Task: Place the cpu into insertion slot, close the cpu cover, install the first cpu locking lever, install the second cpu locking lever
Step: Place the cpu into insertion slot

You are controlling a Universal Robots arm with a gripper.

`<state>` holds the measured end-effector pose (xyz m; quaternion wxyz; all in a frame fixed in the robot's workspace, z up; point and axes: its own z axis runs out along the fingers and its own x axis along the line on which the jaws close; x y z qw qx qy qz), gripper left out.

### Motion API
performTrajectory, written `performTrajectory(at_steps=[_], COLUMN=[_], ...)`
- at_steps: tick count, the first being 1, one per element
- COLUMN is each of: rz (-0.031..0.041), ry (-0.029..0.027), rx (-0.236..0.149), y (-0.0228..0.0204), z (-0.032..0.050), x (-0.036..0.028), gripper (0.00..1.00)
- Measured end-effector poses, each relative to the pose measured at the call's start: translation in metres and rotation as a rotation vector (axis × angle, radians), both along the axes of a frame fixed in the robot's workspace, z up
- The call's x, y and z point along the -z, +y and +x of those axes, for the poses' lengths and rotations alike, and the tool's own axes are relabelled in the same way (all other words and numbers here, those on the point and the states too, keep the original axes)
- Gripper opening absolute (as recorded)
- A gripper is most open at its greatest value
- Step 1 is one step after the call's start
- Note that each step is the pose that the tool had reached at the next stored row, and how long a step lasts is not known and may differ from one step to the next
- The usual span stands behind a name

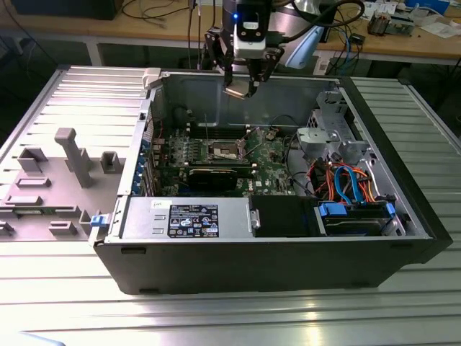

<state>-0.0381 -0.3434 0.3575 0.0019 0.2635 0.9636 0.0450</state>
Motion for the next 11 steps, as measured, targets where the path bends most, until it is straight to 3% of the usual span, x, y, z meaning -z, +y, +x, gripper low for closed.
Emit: performTrajectory(at_steps=[11], rz=[0.0001], ry=[0.0000], rx=[0.008], y=[0.0000], z=[-0.0002], x=[0.0001], gripper=[0.55])
